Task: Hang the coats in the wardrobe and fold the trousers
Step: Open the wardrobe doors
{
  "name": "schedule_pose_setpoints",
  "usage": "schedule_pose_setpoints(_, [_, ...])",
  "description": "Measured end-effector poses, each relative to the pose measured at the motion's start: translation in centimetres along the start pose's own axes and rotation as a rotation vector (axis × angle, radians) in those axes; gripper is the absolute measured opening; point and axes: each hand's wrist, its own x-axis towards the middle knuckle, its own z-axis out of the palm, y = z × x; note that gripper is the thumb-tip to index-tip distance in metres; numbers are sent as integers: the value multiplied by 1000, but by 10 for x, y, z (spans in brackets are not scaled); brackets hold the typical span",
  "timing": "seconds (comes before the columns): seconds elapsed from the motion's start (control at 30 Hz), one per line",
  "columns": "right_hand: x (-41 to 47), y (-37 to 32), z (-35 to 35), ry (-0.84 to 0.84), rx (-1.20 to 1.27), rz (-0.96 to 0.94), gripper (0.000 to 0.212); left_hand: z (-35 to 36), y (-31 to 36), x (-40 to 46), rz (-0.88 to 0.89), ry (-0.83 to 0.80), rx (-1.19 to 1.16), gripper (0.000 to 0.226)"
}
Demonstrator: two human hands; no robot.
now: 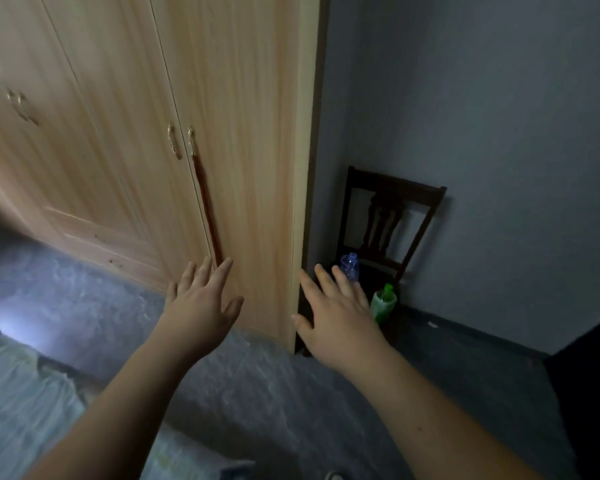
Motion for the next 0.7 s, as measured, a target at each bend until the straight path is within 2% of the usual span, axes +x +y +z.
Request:
schedule_pose_setpoints(0.13, [83, 29, -12, -63, -9, -116, 73, 7, 12, 59, -108, 5, -15, 71])
schedule_pose_setpoints(0.33, [188, 11, -10, -155, -24, -300, 72, -5, -16, 101, -325, 68, -10, 70])
schedule_pose_setpoints(0.5, [269, -43, 11, -211, -32, -464, 72, -9, -79, 128, -542, 93, -9, 72])
schedule_pose_setpoints(0.7, [376, -148, 54, -267, -127, -646, 74, -9, -199, 172, -731, 106, -53, 74])
